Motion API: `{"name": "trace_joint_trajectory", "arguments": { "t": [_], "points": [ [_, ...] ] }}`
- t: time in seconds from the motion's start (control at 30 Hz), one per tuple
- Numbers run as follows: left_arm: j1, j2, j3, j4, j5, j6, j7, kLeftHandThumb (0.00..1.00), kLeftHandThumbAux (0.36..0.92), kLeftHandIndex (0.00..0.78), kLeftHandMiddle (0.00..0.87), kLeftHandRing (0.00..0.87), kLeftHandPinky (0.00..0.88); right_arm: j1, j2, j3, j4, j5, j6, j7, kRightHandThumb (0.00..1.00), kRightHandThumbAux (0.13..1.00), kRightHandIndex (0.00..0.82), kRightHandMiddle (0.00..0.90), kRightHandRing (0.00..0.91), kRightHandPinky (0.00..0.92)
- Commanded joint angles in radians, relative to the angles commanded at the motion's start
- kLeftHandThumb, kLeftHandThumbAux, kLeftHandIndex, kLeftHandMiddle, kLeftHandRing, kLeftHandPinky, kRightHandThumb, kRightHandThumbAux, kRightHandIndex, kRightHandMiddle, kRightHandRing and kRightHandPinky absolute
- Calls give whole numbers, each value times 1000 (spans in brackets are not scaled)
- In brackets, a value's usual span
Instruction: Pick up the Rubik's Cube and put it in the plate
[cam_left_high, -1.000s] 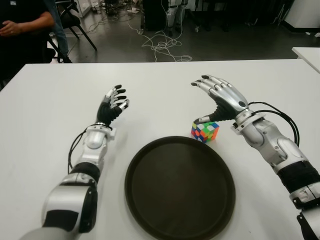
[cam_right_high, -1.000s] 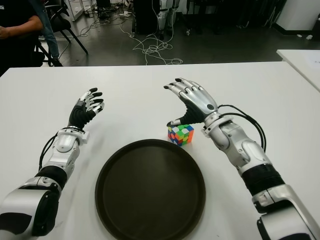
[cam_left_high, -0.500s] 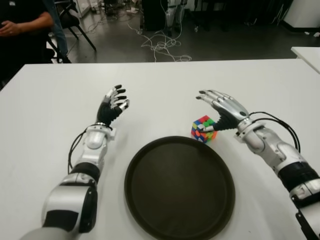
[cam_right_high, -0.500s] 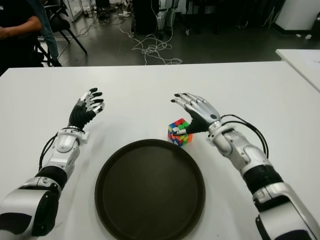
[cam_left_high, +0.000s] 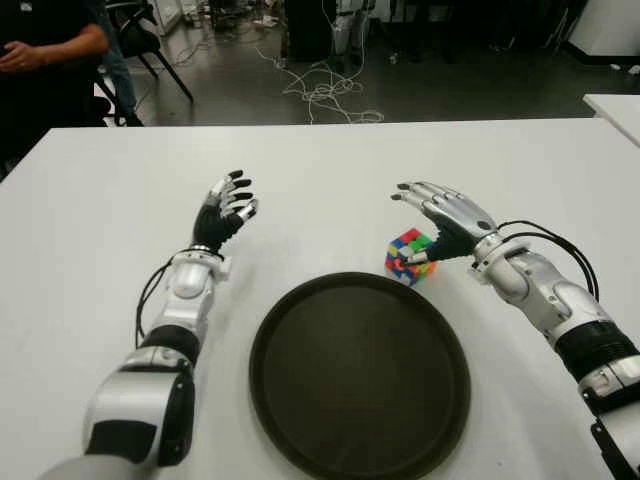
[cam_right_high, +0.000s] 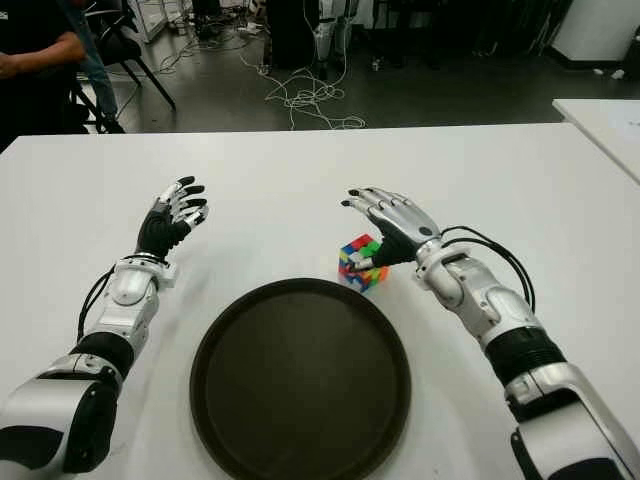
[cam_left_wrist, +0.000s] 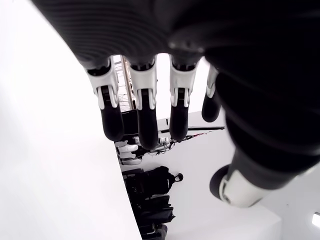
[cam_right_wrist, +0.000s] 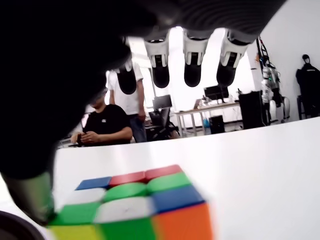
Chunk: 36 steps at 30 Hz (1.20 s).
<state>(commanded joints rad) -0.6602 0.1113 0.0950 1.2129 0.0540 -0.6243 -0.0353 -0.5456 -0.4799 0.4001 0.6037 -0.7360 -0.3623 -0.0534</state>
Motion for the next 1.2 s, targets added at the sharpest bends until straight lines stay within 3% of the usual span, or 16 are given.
{"name": "trace_joint_trajectory", "arguments": {
  "t": [0.33, 0.6, 1.2],
  "points": [
    [1, 1, -1, -3, 1, -1, -6, 152, 741, 137, 194, 199, 206, 10, 0, 3, -53, 14, 60, 110, 0, 678, 108, 129, 136, 124],
    [1, 1, -1, -6, 1, 1, -7, 150, 733, 131, 192, 200, 214, 12, -1, 12, -75, 0, 94, 154, 0, 676, 123, 148, 153, 129],
    [5, 0, 1, -10, -3, -3, -6, 172, 722, 132, 194, 202, 216, 18, 2, 23, -83, -13, 120, 135, 0, 674, 128, 155, 156, 123]
  ]
}}
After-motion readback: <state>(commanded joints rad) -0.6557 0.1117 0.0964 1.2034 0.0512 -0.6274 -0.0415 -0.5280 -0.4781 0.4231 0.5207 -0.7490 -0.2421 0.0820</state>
